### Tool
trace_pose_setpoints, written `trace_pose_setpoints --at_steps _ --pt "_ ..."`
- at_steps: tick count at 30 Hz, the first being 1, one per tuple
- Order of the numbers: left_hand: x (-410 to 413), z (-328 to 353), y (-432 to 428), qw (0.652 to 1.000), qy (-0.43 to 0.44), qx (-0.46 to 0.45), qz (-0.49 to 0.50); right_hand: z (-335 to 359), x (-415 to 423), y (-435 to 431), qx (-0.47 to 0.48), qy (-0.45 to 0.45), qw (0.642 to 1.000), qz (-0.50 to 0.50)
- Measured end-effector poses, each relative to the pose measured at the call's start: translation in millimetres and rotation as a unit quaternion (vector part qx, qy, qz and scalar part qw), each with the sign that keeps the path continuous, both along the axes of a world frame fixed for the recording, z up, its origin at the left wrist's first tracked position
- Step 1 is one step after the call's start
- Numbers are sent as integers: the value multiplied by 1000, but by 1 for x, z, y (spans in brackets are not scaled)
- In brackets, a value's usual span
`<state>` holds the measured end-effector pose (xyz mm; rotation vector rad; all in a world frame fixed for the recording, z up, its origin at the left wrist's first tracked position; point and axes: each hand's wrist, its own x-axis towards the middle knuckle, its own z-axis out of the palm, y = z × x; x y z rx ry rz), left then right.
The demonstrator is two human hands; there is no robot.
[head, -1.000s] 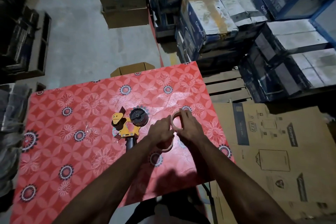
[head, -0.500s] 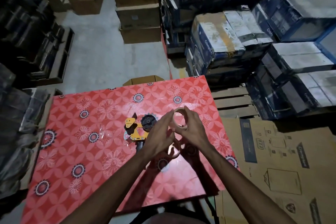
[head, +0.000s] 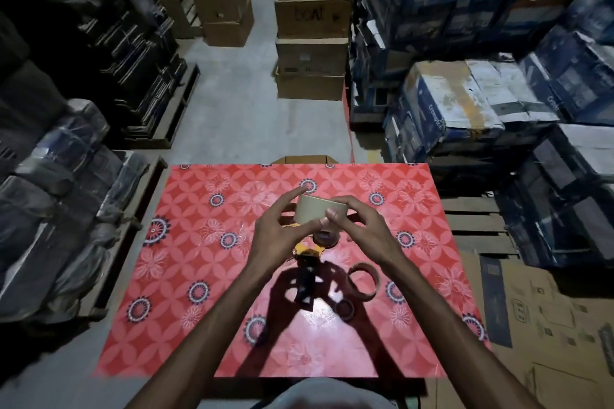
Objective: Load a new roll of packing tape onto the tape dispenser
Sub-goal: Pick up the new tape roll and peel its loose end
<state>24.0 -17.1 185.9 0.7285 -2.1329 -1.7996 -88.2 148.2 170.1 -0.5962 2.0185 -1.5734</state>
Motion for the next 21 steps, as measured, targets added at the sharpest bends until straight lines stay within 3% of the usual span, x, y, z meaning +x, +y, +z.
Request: trace_pose_setpoints --at_steps 5,11,17,21 --pt "19 9 -15 989 -34 140 32 -2 14 -15 -7 -50 998 41" --pt "33 8 -19 951 -55 293 86 -7 26 -24 -15 -88 995 41" --pt "41 2 -18 946 -58 308 84 -10 33 -24 -20 -108 993 45" --pt "41 -1 -16 967 -59 243 50 -10 37 -24 -39 -119 992 30"
